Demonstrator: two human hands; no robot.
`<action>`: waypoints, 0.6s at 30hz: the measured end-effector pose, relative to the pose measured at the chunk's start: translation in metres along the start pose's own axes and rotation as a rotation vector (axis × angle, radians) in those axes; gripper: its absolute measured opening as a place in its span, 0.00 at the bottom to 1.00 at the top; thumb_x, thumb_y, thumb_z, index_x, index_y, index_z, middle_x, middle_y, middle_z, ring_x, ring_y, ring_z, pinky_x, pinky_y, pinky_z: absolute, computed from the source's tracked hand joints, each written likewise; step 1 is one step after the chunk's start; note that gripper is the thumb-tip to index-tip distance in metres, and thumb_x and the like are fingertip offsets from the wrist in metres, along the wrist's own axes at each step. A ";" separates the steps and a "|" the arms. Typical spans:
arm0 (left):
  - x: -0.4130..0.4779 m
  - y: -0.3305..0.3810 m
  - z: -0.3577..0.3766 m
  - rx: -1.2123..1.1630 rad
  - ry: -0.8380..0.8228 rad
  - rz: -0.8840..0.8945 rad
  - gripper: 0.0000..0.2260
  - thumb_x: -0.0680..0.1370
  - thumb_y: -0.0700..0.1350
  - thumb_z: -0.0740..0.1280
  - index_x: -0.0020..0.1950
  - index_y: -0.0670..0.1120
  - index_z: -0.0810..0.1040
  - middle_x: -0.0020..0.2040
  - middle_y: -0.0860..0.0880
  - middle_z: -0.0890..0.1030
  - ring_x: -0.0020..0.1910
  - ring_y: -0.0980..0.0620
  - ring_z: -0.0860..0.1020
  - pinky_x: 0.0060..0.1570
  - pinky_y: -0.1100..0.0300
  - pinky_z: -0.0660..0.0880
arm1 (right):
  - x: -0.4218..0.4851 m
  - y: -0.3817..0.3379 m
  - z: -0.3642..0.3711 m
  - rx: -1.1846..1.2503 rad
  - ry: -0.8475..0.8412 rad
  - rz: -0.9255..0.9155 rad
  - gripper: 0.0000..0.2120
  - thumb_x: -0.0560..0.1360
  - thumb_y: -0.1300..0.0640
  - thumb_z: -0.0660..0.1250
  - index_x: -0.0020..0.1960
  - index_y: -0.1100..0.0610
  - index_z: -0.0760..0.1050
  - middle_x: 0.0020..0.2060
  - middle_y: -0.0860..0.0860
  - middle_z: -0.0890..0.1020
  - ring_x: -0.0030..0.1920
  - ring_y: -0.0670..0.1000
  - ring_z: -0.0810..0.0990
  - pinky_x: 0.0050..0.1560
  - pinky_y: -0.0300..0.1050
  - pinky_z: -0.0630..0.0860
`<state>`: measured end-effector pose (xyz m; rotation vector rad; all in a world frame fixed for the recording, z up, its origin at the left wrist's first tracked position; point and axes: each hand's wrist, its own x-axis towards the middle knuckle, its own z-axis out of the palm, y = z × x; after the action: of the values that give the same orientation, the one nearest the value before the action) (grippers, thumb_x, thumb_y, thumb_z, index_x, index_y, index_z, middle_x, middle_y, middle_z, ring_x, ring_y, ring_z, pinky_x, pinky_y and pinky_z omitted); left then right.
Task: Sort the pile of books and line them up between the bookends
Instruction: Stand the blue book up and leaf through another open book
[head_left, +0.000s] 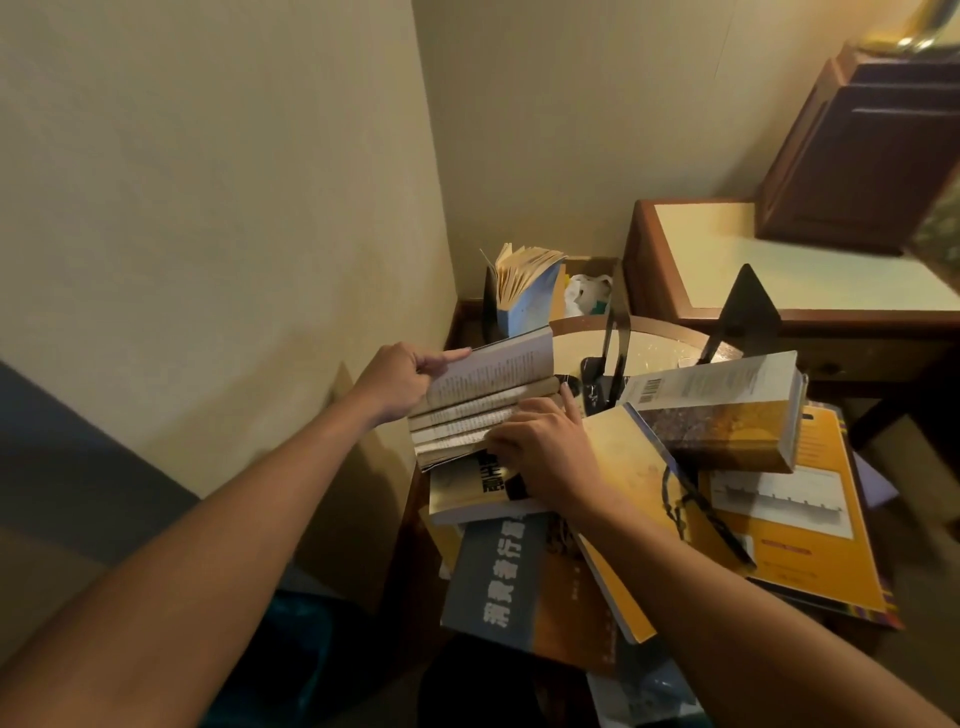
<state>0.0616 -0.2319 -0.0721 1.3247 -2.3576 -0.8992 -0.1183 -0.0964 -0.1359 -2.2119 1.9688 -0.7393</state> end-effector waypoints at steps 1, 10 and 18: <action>-0.001 0.001 -0.001 0.004 0.005 0.006 0.19 0.82 0.39 0.65 0.67 0.60 0.77 0.64 0.49 0.80 0.59 0.50 0.77 0.42 0.61 0.80 | 0.000 -0.001 0.000 0.000 0.012 0.000 0.14 0.77 0.44 0.61 0.53 0.45 0.84 0.55 0.44 0.85 0.66 0.51 0.75 0.76 0.69 0.51; -0.028 0.017 -0.024 -0.065 0.144 0.006 0.16 0.81 0.40 0.66 0.65 0.58 0.80 0.64 0.50 0.80 0.60 0.49 0.77 0.45 0.55 0.81 | 0.010 -0.010 -0.019 0.094 0.217 -0.064 0.06 0.77 0.52 0.72 0.52 0.44 0.85 0.51 0.43 0.86 0.62 0.52 0.77 0.76 0.66 0.55; -0.084 0.067 -0.024 -0.588 0.303 0.016 0.17 0.81 0.38 0.65 0.54 0.61 0.84 0.60 0.57 0.83 0.58 0.56 0.81 0.52 0.55 0.82 | -0.031 0.003 -0.091 0.090 0.349 -0.059 0.07 0.75 0.48 0.70 0.49 0.44 0.86 0.67 0.49 0.79 0.69 0.57 0.70 0.68 0.70 0.65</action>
<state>0.0752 -0.1448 -0.0064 1.0984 -1.6895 -1.1716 -0.1593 -0.0451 -0.0662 -2.2182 1.9681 -1.2716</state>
